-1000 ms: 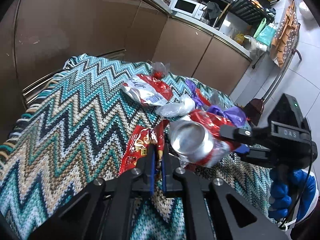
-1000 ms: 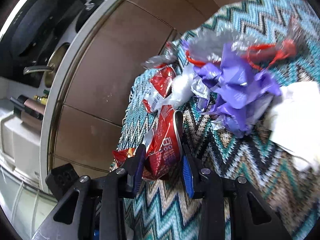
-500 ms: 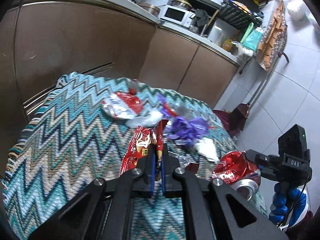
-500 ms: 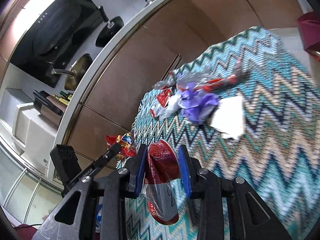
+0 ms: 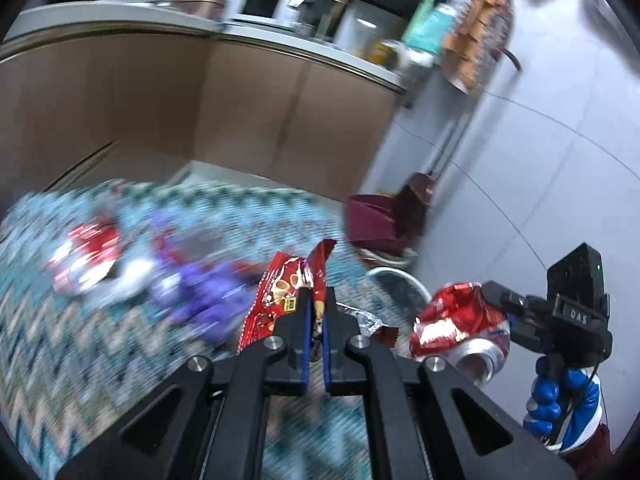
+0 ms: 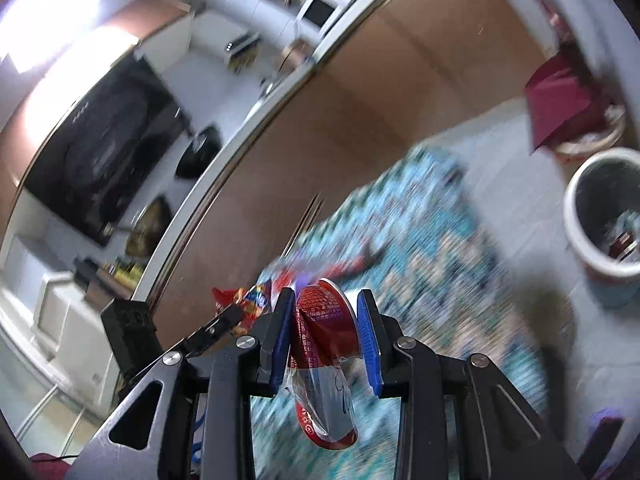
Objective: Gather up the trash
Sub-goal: 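Carry the red-silver can to the white bin and release it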
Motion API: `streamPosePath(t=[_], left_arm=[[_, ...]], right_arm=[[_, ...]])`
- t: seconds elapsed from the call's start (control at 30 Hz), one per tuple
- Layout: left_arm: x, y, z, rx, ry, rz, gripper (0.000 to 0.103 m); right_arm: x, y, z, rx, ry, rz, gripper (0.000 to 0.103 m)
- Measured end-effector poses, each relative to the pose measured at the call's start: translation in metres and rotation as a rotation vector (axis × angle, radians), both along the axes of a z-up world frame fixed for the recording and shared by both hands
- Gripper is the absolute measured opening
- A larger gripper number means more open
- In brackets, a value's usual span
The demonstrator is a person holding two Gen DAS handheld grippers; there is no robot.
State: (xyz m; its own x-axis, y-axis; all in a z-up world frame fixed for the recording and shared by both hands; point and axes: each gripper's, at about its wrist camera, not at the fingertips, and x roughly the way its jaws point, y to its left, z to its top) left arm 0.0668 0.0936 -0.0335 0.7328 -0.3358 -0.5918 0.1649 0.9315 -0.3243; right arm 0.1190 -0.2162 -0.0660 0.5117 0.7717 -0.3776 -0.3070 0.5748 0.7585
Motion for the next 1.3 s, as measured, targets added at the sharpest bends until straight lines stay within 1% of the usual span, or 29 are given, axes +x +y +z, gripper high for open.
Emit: streamPosePath(t=[0.13, 0.17, 0.2, 0.23, 0.27, 0.33, 0.37, 0.47, 0.57, 0.6, 0.63, 0.7, 0.77, 0.8, 0.83, 0.9, 0.93, 1.07, 1.23, 1.3], left_arm=[[0.052, -0.063, -0.001, 0.01, 0.011, -0.112, 0.004], [0.072, -0.087, -0.004, 0.007, 0.02, -0.153, 0.004], [0.081, -0.099, -0.007, 0.007, 0.025, -0.171, 0.004], [0.101, -0.124, -0.011, 0.01, 0.034, -0.206, 0.004], [0.114, -0.142, -0.016, 0.016, 0.041, -0.226, 0.004], [0.137, -0.171, -0.024, 0.018, 0.057, -0.257, 0.004], [0.152, -0.191, -0.03, 0.019, 0.07, -0.276, 0.004], [0.189, -0.236, -0.049, 0.021, 0.11, -0.305, 0.004], [0.219, -0.269, -0.07, 0.035, 0.154, -0.311, 0.005], [0.23, -0.279, -0.079, 0.036, 0.174, -0.312, 0.009], [0.237, -0.286, -0.088, 0.032, 0.19, -0.314, 0.009], [0.249, -0.293, -0.103, 0.031, 0.218, -0.314, 0.011], [0.259, -0.299, -0.116, 0.036, 0.239, -0.308, 0.02], [0.262, -0.3, -0.121, 0.033, 0.247, -0.307, 0.026], [0.265, -0.302, -0.125, 0.026, 0.254, -0.305, 0.029], [0.27, -0.303, -0.129, 0.011, 0.26, -0.306, 0.033], [0.271, -0.303, -0.129, 0.009, 0.26, -0.307, 0.035], [0.268, -0.299, -0.124, 0.003, 0.246, -0.301, 0.035], [0.245, -0.282, -0.102, -0.012, 0.202, -0.292, 0.035], [0.232, -0.273, -0.089, -0.004, 0.176, -0.284, 0.035]], right_arm=[[0.028, -0.055, 0.011, -0.088, -0.046, -0.155, 0.031], [0.035, -0.067, 0.011, -0.109, -0.051, -0.19, 0.031], [0.042, -0.079, 0.01, -0.136, -0.056, -0.224, 0.031], [0.049, -0.088, 0.009, -0.171, -0.062, -0.259, 0.031], [0.06, -0.101, 0.007, -0.21, -0.065, -0.302, 0.031], [0.076, -0.115, 0.002, -0.257, -0.064, -0.349, 0.031], [0.088, -0.124, -0.003, -0.301, -0.061, -0.379, 0.031], [0.118, -0.14, -0.02, -0.367, -0.042, -0.428, 0.031], [0.143, -0.152, -0.041, -0.402, -0.01, -0.452, 0.032], [0.152, -0.155, -0.05, -0.418, 0.003, -0.455, 0.032], [0.159, -0.158, -0.057, -0.443, 0.011, -0.463, 0.032], [0.171, -0.164, -0.071, -0.459, 0.03, -0.475, 0.033], [0.179, -0.171, -0.081, -0.475, 0.049, -0.5, 0.033], [0.18, -0.173, -0.084, -0.485, 0.051, -0.509, 0.035], [0.182, -0.174, -0.086, -0.494, 0.052, -0.515, 0.037], [0.185, -0.174, -0.086, -0.517, 0.044, -0.528, 0.047], [0.185, -0.173, -0.084, -0.53, 0.037, -0.531, 0.048], [0.179, -0.165, -0.074, -0.565, 0.003, -0.535, 0.051], [0.153, -0.15, -0.048, -0.587, -0.052, -0.53, 0.054], [0.141, -0.143, -0.034, -0.589, -0.08, -0.53, 0.057]])
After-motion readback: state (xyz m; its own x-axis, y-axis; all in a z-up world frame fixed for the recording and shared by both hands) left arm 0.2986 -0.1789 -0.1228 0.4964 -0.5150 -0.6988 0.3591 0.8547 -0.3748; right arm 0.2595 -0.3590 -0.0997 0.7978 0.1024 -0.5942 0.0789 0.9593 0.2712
